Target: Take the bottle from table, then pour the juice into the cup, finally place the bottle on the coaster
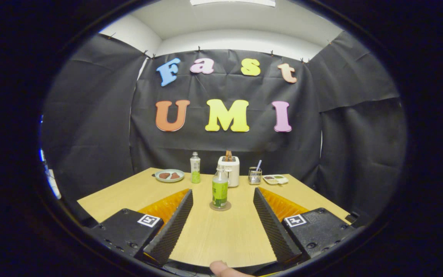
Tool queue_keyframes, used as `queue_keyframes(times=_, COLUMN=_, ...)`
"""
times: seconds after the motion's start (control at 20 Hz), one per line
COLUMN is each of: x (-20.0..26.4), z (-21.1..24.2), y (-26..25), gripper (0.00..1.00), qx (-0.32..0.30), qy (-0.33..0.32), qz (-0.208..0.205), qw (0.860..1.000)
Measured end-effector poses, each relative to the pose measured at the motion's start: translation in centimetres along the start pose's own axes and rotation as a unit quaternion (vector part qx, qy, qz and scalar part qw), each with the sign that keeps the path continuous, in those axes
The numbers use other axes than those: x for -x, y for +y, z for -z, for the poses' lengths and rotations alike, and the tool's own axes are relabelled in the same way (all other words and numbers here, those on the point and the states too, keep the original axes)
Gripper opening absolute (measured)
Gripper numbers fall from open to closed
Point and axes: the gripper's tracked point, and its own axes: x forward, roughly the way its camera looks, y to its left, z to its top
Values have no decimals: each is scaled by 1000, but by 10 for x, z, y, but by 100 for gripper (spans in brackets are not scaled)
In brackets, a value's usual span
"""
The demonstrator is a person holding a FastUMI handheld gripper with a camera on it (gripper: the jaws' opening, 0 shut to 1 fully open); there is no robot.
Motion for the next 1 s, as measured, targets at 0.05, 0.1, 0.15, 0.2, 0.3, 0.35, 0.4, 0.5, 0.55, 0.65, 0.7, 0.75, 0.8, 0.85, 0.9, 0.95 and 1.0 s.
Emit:
queue_keyframes(times=0.05, x=8, z=-1, y=0, gripper=100, qx=8, qy=-7, qz=-1, qw=1000)
queue_keyframes(times=0.1, x=14, z=-1, y=0, gripper=100, qx=15, qy=-15, qz=-1, qw=1000)
queue_keyframes(times=0.15, x=19, z=2, y=0, gripper=100, qx=21, qy=-19, qz=-1, qw=1000)
queue_keyframes(times=0.2, x=22, z=5, y=0, gripper=100, qx=28, qy=-20, qz=-3, qw=999)
queue_keyframes(times=0.3, x=28, z=13, y=-1, gripper=100, qx=43, qy=-17, qz=-4, qw=999)
queue_keyframes(times=0.35, x=28, z=15, y=-2, gripper=100, qx=48, qy=-15, qz=-3, qw=999)
queue_keyframes(times=0.4, x=30, z=17, y=-6, gripper=100, qx=50, qy=-13, qz=0, qw=999)
queue_keyframes(times=0.5, x=32, z=17, y=-13, gripper=100, qx=47, qy=-12, qz=5, qw=999)
queue_keyframes(times=0.55, x=32, z=17, y=-16, gripper=100, qx=46, qy=-11, qz=8, qw=999)
queue_keyframes(times=0.65, x=35, z=19, y=-26, gripper=100, qx=43, qy=-6, qz=16, qw=999)
queue_keyframes(times=0.7, x=35, z=21, y=-31, gripper=100, qx=37, qy=-5, qz=19, qw=999)
queue_keyframes(times=0.75, x=35, z=21, y=-33, gripper=100, qx=35, qy=-3, qz=20, qw=999)
queue_keyframes(times=0.8, x=35, z=23, y=-36, gripper=100, qx=34, qy=0, qz=22, qw=999)
queue_keyframes(times=0.85, x=35, z=23, y=-39, gripper=100, qx=32, qy=0, qz=25, qw=999)
queue_keyframes(times=0.9, x=36, z=21, y=-42, gripper=100, qx=32, qy=-3, qz=29, qw=999)
queue_keyframes(times=0.95, x=36, z=19, y=-45, gripper=100, qx=35, qy=-6, qz=37, qw=999)
queue_keyframes(times=1.0, x=36, z=18, y=-47, gripper=100, qx=39, qy=-11, qz=43, qw=998)
